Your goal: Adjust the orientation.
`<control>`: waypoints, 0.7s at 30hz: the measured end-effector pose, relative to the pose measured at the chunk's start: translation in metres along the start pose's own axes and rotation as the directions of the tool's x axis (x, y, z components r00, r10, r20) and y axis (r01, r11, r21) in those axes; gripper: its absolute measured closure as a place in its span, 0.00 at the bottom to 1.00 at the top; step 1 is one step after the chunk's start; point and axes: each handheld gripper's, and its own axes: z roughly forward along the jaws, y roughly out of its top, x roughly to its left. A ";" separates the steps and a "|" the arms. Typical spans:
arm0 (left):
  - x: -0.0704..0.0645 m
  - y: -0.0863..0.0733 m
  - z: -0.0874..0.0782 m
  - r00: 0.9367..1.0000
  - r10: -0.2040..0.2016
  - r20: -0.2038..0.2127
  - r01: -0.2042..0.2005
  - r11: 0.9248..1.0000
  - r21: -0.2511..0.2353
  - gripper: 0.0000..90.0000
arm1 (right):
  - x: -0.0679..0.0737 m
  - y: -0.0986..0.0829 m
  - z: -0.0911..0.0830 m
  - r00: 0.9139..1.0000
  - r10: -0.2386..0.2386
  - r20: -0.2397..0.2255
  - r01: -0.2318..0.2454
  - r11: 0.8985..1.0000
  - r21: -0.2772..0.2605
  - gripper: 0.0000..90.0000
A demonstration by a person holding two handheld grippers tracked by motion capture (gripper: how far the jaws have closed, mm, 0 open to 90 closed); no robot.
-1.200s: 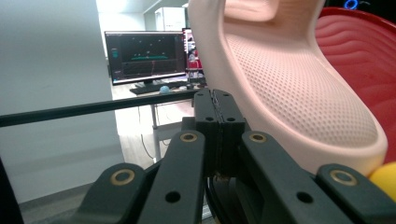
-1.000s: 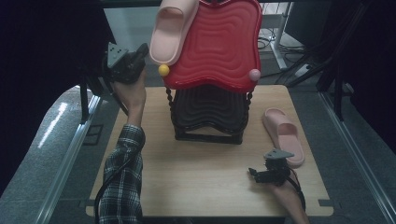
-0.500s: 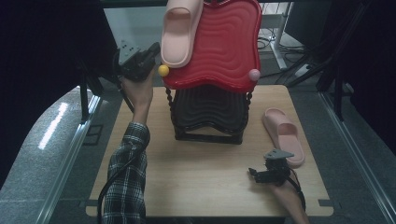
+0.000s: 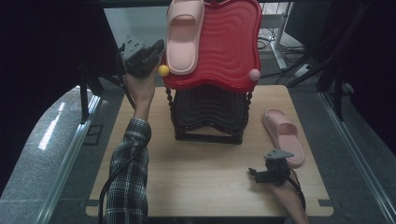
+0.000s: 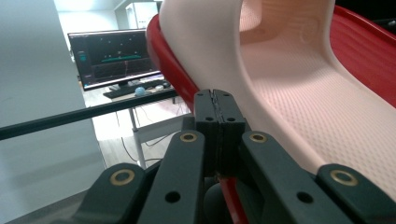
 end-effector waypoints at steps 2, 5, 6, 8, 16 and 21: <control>-0.001 0.003 0.003 1.000 0.011 0.006 -0.011 1.000 0.000 1.00 | 0.000 0.000 0.000 1.000 0.000 0.000 0.000 1.000 0.000 0.09; 0.002 0.003 0.006 0.997 0.030 0.069 -0.029 1.000 -0.008 1.00 | 0.000 0.000 0.000 1.000 -0.002 0.001 0.002 1.000 0.001 0.09; 0.003 0.003 0.006 0.996 0.038 0.081 -0.037 0.999 -0.009 1.00 | 0.000 0.000 0.000 1.000 0.000 0.000 0.000 1.000 0.000 0.09; 0.003 0.003 0.007 0.994 0.043 0.097 -0.043 0.999 -0.009 1.00 | 0.000 0.000 0.000 1.000 0.000 0.000 0.000 1.000 0.000 0.09; 0.005 0.002 0.002 0.997 0.050 0.060 -0.049 0.999 -0.014 0.99 | 0.000 0.000 0.000 1.000 0.001 -0.001 -0.001 1.000 0.001 0.09; 0.009 -0.003 -0.004 0.999 0.023 0.046 -0.022 1.000 -0.017 0.94 | 0.000 0.000 0.000 1.000 0.000 0.000 0.000 1.000 0.000 0.09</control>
